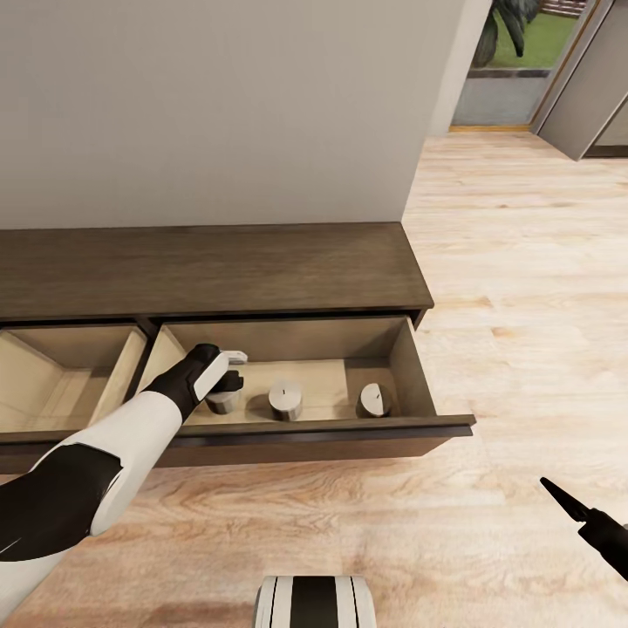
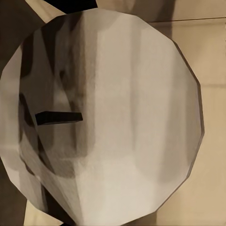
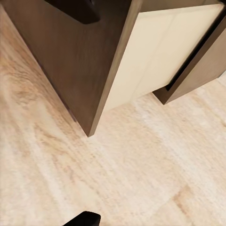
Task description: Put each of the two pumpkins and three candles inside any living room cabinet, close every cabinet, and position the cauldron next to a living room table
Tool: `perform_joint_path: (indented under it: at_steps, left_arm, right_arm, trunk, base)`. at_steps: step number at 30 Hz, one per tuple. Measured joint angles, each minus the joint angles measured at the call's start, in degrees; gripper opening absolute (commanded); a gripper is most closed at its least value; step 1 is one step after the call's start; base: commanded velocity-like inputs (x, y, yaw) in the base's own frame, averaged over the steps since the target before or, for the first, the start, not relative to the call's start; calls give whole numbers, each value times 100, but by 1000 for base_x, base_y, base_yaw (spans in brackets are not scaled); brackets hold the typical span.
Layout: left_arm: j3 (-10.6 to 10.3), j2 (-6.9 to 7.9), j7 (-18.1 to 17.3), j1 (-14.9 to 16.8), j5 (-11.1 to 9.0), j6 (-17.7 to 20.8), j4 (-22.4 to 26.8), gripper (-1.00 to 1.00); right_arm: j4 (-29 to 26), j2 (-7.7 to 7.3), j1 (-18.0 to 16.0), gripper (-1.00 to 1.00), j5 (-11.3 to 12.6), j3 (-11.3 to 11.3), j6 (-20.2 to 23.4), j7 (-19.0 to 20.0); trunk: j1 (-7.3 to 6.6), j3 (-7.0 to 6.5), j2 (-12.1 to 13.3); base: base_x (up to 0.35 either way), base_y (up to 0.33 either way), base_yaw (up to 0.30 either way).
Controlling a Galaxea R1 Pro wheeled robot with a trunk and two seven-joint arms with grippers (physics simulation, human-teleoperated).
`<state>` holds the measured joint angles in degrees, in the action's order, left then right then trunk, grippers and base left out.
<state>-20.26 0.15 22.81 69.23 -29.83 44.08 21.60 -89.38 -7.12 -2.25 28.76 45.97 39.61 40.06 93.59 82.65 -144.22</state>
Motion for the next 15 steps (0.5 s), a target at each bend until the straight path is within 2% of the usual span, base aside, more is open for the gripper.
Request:
perform_joint_path:
  at_steps: [4,7,15]
  left_arm:
    - [0,0,0,0,0,-1,2,-100]
    - [1,0,-3,-1,-6,0,2,-100]
    - [0,0,-3,0,0,-2,8,-100]
  right_arm:
    - [0,0,0,100,0,0,0,0]
    - [0,0,0,100,-2,0,0,0]
    - [0,0,0,100,1,0,0,2]
  trunk:
    - [0,0,0]
    - [8,66,-4]
    - [8,67,-4]
  base:
    - [0,0,0]
    - [0,0,0]
    - [0,0,0]
